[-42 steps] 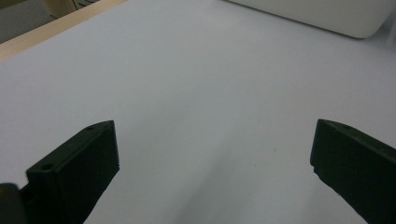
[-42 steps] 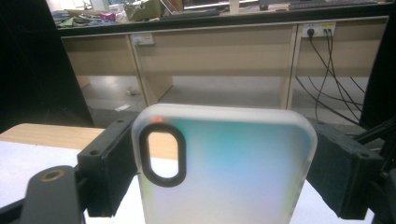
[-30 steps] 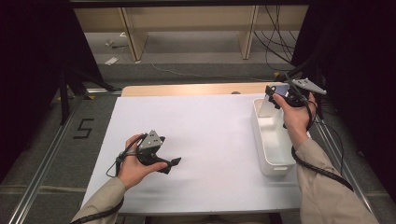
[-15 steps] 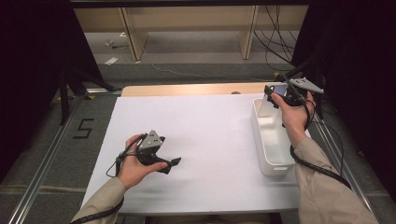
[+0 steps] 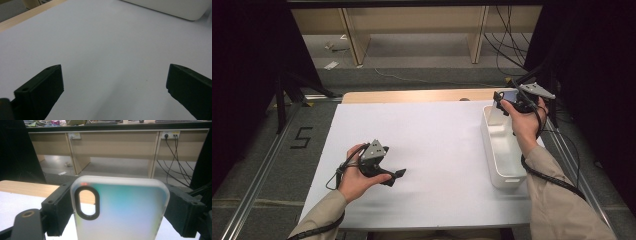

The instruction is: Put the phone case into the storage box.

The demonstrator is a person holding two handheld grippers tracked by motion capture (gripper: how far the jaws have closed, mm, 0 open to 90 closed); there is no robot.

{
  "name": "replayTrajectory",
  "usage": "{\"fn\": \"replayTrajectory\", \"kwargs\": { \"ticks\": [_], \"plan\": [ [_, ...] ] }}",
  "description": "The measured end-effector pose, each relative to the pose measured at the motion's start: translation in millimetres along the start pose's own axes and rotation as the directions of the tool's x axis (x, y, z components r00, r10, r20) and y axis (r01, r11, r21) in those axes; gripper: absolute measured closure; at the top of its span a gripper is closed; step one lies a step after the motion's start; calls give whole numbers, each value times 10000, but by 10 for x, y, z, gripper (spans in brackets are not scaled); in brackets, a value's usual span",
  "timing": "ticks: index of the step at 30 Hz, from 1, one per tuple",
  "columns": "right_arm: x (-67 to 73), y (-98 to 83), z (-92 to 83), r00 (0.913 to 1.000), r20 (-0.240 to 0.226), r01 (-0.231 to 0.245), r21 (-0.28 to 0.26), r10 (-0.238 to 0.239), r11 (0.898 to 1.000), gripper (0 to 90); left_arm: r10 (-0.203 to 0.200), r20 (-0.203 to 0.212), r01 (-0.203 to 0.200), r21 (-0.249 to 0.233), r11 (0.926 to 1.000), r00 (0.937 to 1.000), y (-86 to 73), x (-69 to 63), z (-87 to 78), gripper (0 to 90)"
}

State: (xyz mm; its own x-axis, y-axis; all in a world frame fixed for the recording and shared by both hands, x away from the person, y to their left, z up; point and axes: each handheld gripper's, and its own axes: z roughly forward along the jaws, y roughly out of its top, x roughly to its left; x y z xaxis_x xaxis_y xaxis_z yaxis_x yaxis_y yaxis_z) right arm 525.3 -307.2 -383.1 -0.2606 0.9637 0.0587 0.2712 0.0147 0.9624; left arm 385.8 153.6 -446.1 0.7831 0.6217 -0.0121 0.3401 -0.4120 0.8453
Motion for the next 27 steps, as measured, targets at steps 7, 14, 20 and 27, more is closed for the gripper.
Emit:
{"fn": "replayTrajectory", "kwargs": {
  "ticks": [7,14,20,27],
  "plan": [
    [15,-8,36,9999,23,116,31,-116,9999,180,10,9,-10,-8,10000,10000,3,-3,-2,6],
    [8,-22,67,9999,78,143,78,-144,9999,180,-3,8,3,-15,10000,10000,1,-4,2,6],
    [8,-28,86,9998,104,190,127,-191,9997,180,12,6,-12,-31,10000,10000,1,-6,6,6],
    [7,-33,105,9998,89,176,160,-178,9997,180,13,8,-13,-18,10000,10000,3,-7,4,6]
  ]
}}
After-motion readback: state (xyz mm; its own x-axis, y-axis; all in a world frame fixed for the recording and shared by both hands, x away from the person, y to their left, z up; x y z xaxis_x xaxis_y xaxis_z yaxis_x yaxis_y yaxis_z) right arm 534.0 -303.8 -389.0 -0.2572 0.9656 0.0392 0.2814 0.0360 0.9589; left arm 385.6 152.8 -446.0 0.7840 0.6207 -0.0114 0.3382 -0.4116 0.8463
